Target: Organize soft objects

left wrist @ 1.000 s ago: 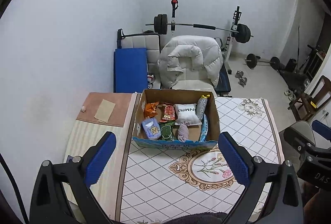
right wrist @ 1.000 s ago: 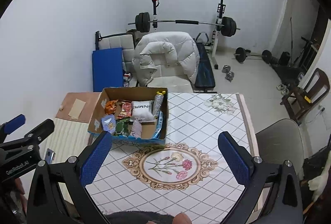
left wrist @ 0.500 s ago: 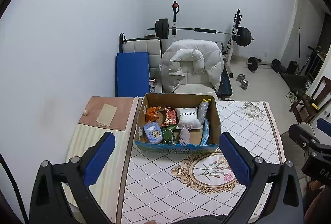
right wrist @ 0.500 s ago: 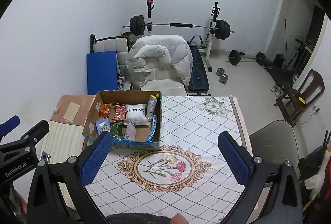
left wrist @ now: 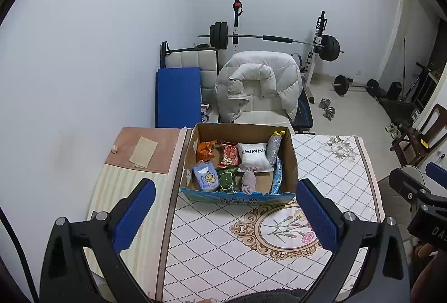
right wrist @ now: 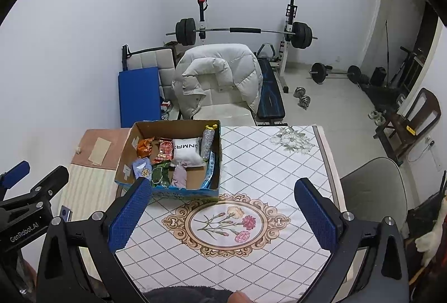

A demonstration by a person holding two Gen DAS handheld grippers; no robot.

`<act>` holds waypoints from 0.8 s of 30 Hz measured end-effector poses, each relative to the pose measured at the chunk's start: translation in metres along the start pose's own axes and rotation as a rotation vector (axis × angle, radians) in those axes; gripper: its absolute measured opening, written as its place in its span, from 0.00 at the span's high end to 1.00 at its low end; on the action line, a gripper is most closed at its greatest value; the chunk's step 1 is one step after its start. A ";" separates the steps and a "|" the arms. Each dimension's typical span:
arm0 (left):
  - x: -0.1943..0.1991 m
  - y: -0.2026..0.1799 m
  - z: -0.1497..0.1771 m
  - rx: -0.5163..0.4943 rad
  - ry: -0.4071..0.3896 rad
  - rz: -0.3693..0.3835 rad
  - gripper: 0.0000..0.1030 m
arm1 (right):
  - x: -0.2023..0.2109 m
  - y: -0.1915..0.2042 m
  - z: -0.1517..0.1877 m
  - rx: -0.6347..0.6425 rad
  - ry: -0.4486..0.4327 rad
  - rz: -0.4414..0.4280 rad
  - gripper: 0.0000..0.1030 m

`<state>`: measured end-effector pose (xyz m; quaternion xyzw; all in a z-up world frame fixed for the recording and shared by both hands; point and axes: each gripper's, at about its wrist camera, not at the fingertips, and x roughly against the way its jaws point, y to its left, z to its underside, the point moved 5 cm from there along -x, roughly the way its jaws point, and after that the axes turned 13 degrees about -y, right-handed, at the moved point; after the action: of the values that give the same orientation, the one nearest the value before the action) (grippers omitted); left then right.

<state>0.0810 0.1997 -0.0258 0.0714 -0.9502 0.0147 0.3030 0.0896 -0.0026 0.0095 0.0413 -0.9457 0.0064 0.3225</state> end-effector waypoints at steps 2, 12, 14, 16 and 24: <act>0.001 0.000 0.001 0.000 -0.002 0.001 0.00 | 0.000 0.000 0.000 -0.002 -0.001 0.003 0.00; 0.000 -0.003 0.001 -0.003 -0.007 -0.004 0.00 | 0.005 -0.004 -0.003 0.034 -0.031 0.063 0.00; 0.000 -0.003 0.000 -0.003 -0.008 -0.004 0.00 | 0.004 -0.004 -0.003 0.033 -0.032 0.063 0.00; 0.001 -0.004 0.000 -0.004 -0.007 -0.004 0.00 | 0.006 -0.003 -0.004 0.034 -0.032 0.062 0.00; 0.002 -0.005 -0.001 0.000 -0.006 -0.002 0.00 | 0.007 -0.005 -0.005 0.035 -0.033 0.067 0.00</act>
<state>0.0806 0.1948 -0.0242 0.0724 -0.9511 0.0140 0.3001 0.0874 -0.0075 0.0174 0.0152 -0.9515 0.0331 0.3056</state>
